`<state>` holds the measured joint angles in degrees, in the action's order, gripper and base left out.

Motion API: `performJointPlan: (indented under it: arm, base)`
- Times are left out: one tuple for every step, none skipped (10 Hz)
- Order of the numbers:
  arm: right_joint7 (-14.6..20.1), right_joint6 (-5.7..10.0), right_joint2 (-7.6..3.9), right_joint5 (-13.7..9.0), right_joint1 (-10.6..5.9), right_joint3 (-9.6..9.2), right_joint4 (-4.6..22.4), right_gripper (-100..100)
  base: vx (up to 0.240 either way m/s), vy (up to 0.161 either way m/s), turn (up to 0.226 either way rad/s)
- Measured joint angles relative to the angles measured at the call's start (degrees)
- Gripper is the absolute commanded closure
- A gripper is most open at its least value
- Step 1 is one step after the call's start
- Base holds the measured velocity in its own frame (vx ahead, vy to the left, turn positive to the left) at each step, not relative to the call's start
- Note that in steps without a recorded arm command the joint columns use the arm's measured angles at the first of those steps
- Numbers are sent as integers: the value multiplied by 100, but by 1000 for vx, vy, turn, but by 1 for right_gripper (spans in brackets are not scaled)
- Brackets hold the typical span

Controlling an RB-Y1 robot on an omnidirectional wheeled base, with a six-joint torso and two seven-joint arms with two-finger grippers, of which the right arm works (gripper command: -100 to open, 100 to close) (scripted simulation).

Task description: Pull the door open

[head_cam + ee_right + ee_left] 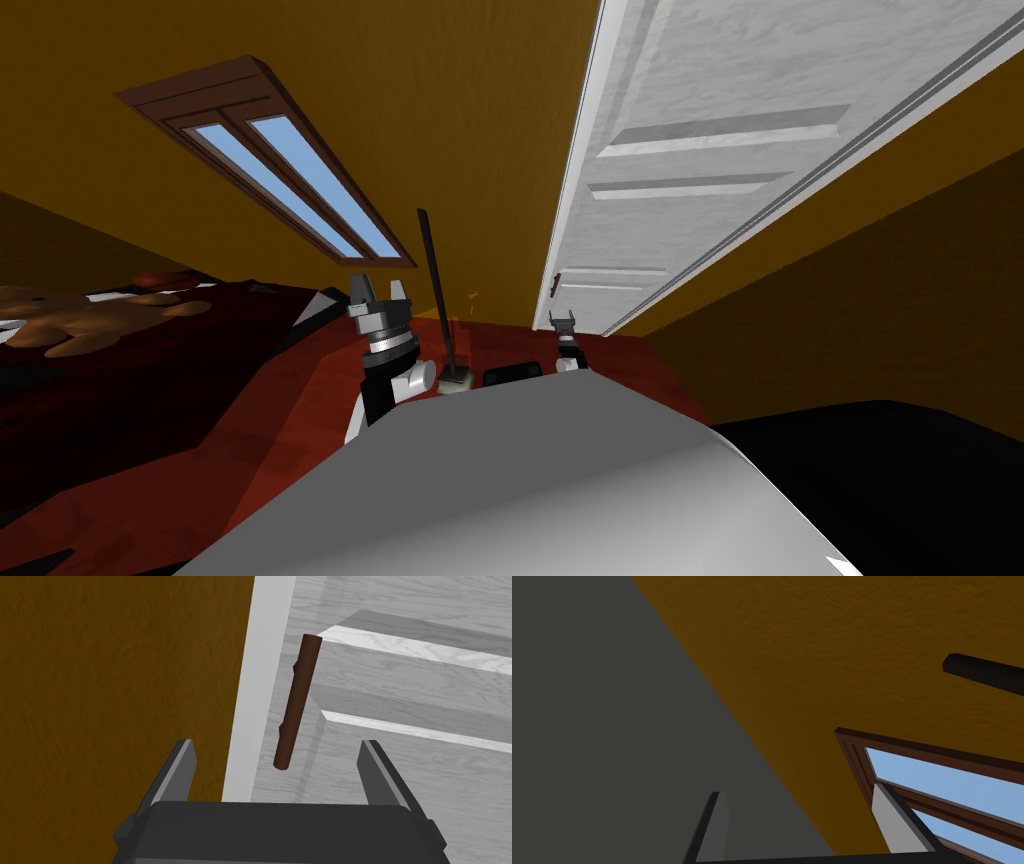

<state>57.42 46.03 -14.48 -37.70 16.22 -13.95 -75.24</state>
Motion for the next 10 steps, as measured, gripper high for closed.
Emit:
performJointPlan:
  arm:
    - [129, 53, -34, -105, 15, -45, 132, -100]
    - [250, 106, -61, -190, 12, -81, 258, -100]
    - [328, 121, -74, -265, -12, -97, 344, -100]
    - [398, 141, -84, -330, -33, -118, 441, -100]
    - [479, 168, -106, -394, -51, -138, 538, -100]
    - [562, 188, -135, -460, -67, -153, 626, -100]
    - [621, 197, -141, -519, -95, -166, 706, -100]
    - [667, 215, -147, -567, -73, -187, 742, -100]
    - [740, 256, -158, -612, -116, -209, 870, -100]
    - [836, 302, -174, -685, -134, -240, 996, -100]
  base:
    - [112, -67, 85]
    - [114, -49, 45]
    - [98, -38, 56]
    - [81, -48, 56]
    - [92, -46, 42]
    - [88, -47, 50]
    - [82, -65, 44]
    - [78, -57, 39]
    - [96, -53, 76]
    - [127, -77, 57]
